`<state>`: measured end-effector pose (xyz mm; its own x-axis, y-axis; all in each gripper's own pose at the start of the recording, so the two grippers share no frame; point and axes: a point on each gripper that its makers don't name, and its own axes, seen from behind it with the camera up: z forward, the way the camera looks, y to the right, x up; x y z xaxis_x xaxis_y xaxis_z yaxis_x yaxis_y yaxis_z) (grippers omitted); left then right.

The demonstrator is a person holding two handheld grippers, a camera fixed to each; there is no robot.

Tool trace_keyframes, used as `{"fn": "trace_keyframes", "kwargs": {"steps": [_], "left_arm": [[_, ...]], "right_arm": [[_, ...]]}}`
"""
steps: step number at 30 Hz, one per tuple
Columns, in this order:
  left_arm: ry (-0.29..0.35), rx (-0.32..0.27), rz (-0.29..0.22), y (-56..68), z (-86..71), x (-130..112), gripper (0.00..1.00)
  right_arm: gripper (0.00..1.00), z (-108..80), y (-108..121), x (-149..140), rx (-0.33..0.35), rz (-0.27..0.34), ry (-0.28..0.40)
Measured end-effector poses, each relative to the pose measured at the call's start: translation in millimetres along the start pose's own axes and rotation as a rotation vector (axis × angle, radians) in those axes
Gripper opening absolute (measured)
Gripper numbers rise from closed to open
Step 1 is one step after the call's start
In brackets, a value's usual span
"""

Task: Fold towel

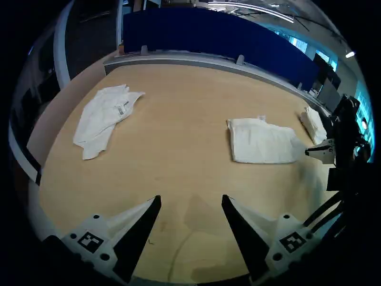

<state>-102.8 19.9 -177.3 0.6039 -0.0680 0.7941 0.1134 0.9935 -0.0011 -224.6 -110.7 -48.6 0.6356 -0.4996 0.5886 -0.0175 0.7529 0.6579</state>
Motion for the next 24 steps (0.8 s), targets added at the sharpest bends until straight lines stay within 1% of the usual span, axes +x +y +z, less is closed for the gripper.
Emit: {"fn": "trace_keyframes", "kwargs": {"steps": [8, 14, 24], "left_arm": [[0.013, -0.008, -0.008, 1.4, -1.7, 2, 0.95], [0.023, -0.021, -0.031, 3.4, -4.5, 3, 0.95], [0.038, -0.028, -0.045, 0.7, -7.3, 3, 0.95]], "right_arm": [[0.05, -10.3, -6, 54, 0.011, -0.069, 0.062], [0.05, -13.3, -9, 93, 0.013, -0.113, 0.108], [0.05, -7.1, -21, 109, 0.028, -0.156, 0.105]]}}
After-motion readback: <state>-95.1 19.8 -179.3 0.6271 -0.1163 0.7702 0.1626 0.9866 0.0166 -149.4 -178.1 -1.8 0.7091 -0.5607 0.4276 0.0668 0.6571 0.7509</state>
